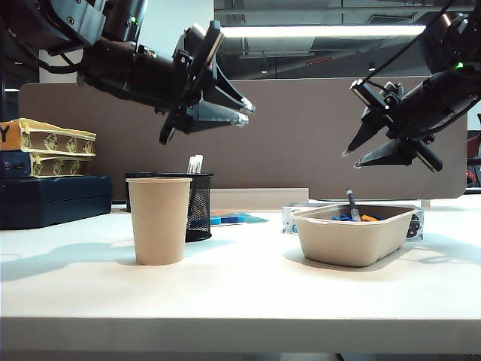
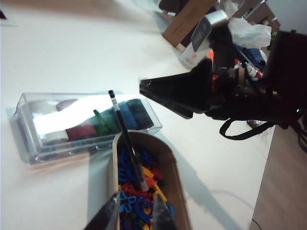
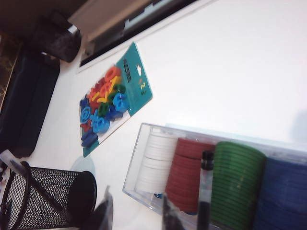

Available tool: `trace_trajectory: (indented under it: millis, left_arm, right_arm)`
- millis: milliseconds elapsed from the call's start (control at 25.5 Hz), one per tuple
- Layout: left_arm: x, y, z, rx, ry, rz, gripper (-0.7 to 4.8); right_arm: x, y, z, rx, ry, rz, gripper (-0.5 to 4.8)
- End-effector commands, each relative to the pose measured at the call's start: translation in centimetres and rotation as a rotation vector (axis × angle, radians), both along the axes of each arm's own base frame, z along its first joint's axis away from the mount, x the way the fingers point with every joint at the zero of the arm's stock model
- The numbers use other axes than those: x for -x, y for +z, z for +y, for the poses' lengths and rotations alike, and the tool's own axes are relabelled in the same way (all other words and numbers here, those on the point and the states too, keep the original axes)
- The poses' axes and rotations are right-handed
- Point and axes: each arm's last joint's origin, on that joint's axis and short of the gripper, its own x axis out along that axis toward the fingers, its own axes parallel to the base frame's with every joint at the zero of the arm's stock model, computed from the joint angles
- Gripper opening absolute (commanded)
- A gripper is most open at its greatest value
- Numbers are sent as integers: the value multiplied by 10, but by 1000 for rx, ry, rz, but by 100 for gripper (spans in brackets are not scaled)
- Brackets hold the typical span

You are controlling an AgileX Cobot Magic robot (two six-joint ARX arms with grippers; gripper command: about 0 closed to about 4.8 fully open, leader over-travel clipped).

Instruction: Pick up one pen and put it in the pen container.

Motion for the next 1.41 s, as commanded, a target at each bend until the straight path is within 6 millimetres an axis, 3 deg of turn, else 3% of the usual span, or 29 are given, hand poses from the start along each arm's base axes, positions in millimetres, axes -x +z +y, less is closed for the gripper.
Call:
trace_trajectory:
  millis: [39, 550, 864, 1179, 1415]
  left_arm:
    - [-3, -6, -1, -3, -2, 23, 89]
    - [-4, -15, -8, -10, -7, 43, 89]
    - [-7, -17, -10, -4, -11, 39, 89]
    - [-13, -18, -29, -1, -54, 39, 89]
    - [-14, -18, -29, -2, -52, 37, 89]
  right_arm:
    - [-3, 0, 0, -3, 3, -13, 126]
    - [-15, -22, 0, 41, -55, 9, 136]
    - [-26, -26, 1, 40, -52, 18, 136]
    - [-25, -33, 1, 39, -44, 55, 136]
    - [-24, -34, 4, 30, -19, 78, 136]
